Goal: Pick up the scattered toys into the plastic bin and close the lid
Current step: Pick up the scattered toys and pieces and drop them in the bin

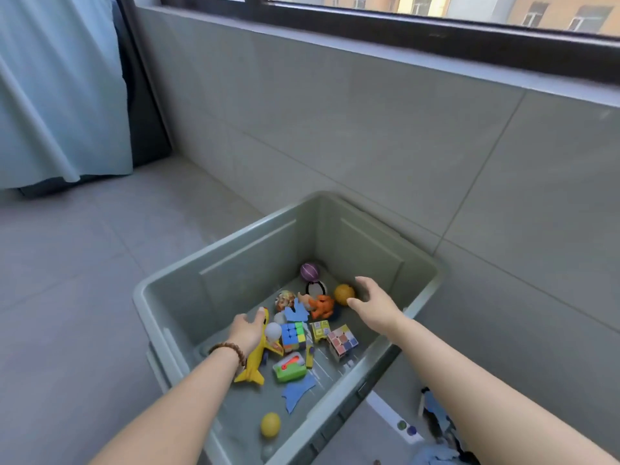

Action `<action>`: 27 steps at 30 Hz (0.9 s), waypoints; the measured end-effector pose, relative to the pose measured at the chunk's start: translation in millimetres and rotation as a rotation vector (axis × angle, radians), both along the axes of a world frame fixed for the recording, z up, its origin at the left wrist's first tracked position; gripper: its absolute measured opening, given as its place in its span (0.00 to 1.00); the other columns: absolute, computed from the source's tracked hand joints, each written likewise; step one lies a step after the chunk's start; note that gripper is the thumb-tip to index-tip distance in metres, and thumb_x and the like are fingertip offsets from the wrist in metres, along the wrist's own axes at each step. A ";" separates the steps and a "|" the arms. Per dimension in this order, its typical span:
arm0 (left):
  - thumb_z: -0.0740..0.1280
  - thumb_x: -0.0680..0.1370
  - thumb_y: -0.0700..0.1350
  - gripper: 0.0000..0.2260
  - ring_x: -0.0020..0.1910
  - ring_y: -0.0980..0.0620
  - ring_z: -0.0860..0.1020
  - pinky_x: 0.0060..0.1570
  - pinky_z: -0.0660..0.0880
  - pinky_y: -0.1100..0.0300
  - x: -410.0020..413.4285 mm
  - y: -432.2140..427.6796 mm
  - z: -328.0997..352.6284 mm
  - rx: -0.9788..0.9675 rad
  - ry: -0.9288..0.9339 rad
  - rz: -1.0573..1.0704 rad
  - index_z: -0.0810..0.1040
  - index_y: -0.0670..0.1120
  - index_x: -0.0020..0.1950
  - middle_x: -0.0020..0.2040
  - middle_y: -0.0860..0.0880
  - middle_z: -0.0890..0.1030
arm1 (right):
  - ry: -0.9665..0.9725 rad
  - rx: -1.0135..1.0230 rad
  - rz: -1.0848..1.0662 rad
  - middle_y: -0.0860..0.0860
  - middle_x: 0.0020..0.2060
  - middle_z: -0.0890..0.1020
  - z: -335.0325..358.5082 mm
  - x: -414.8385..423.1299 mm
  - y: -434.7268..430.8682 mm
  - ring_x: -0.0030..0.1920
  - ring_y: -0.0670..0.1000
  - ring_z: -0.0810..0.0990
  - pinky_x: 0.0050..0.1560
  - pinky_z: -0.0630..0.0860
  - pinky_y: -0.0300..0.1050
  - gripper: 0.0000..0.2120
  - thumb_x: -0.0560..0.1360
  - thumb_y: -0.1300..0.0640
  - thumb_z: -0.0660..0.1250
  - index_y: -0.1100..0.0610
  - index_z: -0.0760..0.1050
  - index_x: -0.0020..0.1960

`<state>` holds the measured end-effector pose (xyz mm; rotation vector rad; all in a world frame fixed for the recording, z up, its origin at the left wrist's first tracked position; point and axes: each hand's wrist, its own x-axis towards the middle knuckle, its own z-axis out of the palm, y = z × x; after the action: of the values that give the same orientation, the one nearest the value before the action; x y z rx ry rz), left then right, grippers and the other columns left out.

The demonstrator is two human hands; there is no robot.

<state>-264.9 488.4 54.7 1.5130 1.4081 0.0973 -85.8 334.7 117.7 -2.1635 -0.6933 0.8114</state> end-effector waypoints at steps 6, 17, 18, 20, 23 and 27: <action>0.56 0.80 0.56 0.25 0.67 0.45 0.70 0.64 0.67 0.56 39.7 -40.7 63.3 0.329 0.007 -0.380 0.63 0.42 0.72 0.69 0.44 0.71 | -0.270 -0.127 0.086 0.47 0.76 0.55 45.9 32.0 -81.7 0.74 0.50 0.60 0.71 0.60 0.46 0.30 0.78 0.53 0.63 0.50 0.54 0.75; 0.55 0.79 0.59 0.27 0.71 0.47 0.65 0.66 0.67 0.51 170.2 -255.2 95.7 0.638 -0.060 -1.048 0.62 0.45 0.73 0.71 0.46 0.68 | -0.206 -0.344 -0.281 0.51 0.76 0.53 51.1 84.0 -376.0 0.75 0.52 0.57 0.71 0.58 0.44 0.32 0.76 0.50 0.65 0.53 0.55 0.75; 0.55 0.79 0.59 0.27 0.70 0.47 0.65 0.66 0.67 0.51 180.0 -278.5 88.8 0.631 -0.047 -1.106 0.62 0.45 0.73 0.71 0.45 0.68 | -0.192 -0.361 -0.323 0.52 0.76 0.54 44.1 85.1 -405.8 0.75 0.52 0.57 0.71 0.57 0.44 0.32 0.76 0.50 0.66 0.53 0.56 0.75; 0.54 0.79 0.59 0.27 0.69 0.46 0.66 0.65 0.68 0.51 196.3 -322.8 70.3 0.583 -0.009 -1.196 0.62 0.44 0.73 0.70 0.44 0.69 | -0.151 -0.396 -0.396 0.53 0.75 0.56 27.9 84.0 -461.4 0.75 0.53 0.57 0.71 0.57 0.44 0.33 0.75 0.50 0.67 0.54 0.57 0.74; 0.54 0.79 0.60 0.28 0.68 0.45 0.68 0.65 0.68 0.52 212.4 -379.5 40.0 0.484 0.066 -1.295 0.62 0.44 0.73 0.70 0.43 0.69 | -0.064 -0.411 -0.506 0.54 0.74 0.59 -1.4 78.8 -528.9 0.73 0.53 0.60 0.71 0.59 0.44 0.34 0.73 0.50 0.69 0.55 0.58 0.74; 0.54 0.79 0.59 0.28 0.70 0.45 0.65 0.68 0.64 0.53 227.2 -441.6 -2.5 0.407 0.142 -1.427 0.59 0.45 0.75 0.73 0.44 0.65 | 0.042 -0.427 -0.612 0.55 0.73 0.63 -50.6 67.4 -596.2 0.71 0.53 0.64 0.68 0.62 0.43 0.34 0.72 0.52 0.70 0.57 0.59 0.74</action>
<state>-37.7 46.8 52.2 2.5601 0.1294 -0.6382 -18.4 -261.5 67.1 -2.5185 0.1985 0.7036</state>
